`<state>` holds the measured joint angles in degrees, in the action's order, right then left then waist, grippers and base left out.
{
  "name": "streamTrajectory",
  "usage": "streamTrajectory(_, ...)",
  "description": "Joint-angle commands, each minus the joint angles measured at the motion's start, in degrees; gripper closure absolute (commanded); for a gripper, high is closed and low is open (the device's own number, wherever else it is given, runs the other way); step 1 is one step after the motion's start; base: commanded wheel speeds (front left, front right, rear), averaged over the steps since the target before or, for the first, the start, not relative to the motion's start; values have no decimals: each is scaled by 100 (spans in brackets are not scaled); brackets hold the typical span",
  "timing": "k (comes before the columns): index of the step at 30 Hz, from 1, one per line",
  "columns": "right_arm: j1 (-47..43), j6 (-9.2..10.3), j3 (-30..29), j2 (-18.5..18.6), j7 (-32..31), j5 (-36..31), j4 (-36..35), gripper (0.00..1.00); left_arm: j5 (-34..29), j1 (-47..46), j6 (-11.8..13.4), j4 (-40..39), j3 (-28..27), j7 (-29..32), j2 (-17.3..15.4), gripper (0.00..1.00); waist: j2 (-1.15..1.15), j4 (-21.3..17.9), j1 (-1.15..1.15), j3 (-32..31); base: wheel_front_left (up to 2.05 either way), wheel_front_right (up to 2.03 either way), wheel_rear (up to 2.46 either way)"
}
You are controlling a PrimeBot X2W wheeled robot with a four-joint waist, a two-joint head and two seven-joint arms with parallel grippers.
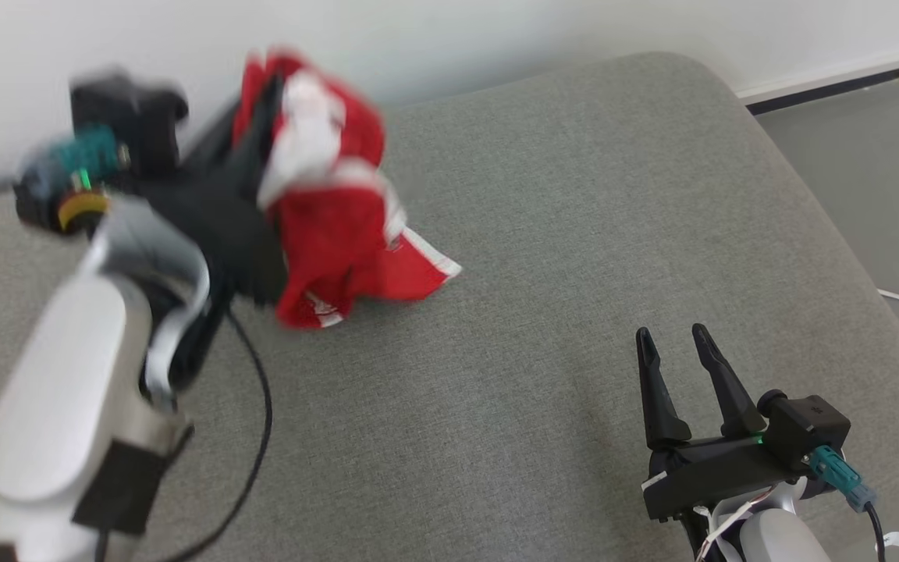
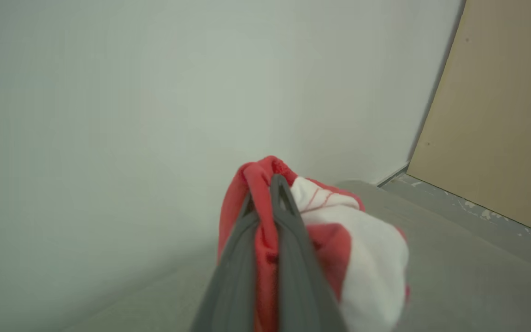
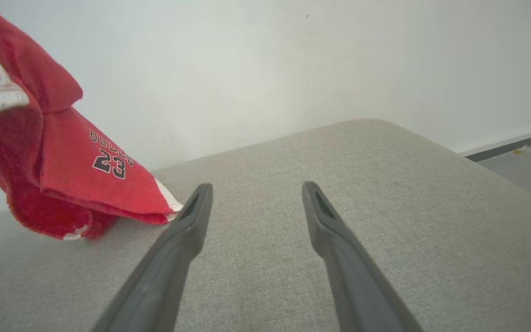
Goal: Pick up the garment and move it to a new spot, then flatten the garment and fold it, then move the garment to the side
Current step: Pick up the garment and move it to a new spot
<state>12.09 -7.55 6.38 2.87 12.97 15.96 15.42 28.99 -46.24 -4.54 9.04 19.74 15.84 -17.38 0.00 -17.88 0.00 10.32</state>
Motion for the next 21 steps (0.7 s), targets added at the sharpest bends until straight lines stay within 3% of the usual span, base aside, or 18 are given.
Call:
streamTrajectory(1, 65, 12, 24, 4, 28, 22, 14, 0, 105, 383, 18, 123, -18, -122, -52, 100, 0, -18, 0, 8, 0, 0, 0)
streamTrajectory(10, 66, 12, 127, 7, -12, -80, 91, 0, 399, 1467, -102, 1206, 68, -675, 77, 100, 0, 134, 0, -126, 0, 0, 0)
streamTrajectory(12, 82, 12, 154, 3, -22, -109, 104, 0, 271, 1564, -146, 1473, 203, -857, 44, 18, 0, 197, 0, -191, 0, 0, 0)
streamTrajectory(13, 87, 12, 172, 4, -29, -117, 100, 0, 259, 1559, -154, 1547, 229, -994, 72, 0, 0, 230, 0, -226, 0, 0, 0)
streamTrajectory(15, 59, 12, 154, 7, -51, -138, 87, 0, 402, 1528, -197, 1617, 193, -1242, 217, 0, 0, 319, 0, -327, 0, 0, 0)
streamTrajectory(21, -152, 12, 52, 9, -126, -202, 55, 0, 151, 1429, -187, 1247, 142, -2124, 113, 0, 0, 579, 0, -655, 0, 0, 0)
